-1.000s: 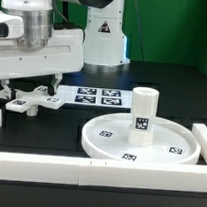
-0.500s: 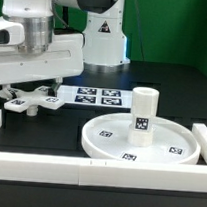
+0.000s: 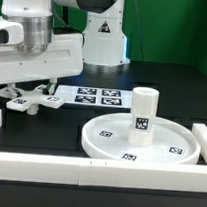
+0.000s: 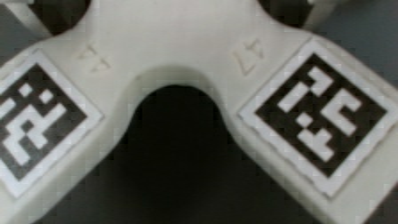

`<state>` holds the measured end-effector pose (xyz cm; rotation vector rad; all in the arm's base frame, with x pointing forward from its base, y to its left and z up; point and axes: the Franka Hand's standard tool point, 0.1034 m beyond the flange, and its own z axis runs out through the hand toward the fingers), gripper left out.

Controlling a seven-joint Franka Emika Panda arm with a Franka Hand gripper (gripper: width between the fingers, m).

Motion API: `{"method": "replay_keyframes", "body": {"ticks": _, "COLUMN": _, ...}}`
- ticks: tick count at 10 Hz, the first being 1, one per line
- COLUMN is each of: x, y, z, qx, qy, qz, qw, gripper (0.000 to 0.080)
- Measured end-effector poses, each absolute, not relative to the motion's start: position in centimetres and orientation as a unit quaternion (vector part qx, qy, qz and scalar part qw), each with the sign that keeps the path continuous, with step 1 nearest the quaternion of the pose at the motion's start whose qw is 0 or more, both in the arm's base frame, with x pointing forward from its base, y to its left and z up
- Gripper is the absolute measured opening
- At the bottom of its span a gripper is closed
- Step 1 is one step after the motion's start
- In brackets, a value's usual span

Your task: Assemble round table

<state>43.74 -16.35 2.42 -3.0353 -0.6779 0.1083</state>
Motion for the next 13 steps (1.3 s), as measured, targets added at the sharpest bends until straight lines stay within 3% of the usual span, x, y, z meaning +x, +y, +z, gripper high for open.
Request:
{"method": "replay_keyframes", "body": {"ticks": 3, "x": 44.1, "y": -15.9, "z": 3.1, "qx": -0.976, "qy": -0.216, "qz": 0.032, "qw": 0.016, "gripper": 0.0444}}
{"method": "replay_keyframes", "body": {"ticks": 7, "x": 46.9, "y": -8.2, "z": 8.7, "qx": -0.986, "qy": -0.160, "qz": 0.036, "qw": 0.042, "gripper": 0.0445}}
{"method": "replay_keyframes", "body": {"ticks": 10, "x": 51.1, "y": -4.4, "z": 12.8, "qx": -0.988, "qy": -0.145, "qz": 0.024, "qw": 0.045, "gripper": 0.0445}}
{"method": "replay_keyframes", "body": {"ticks": 13, "x": 50.4, "y": -4.7, "z": 12.2, "qx": -0.988, "qy": -0.144, "qz": 0.030, "qw": 0.046, "gripper": 0.0445}}
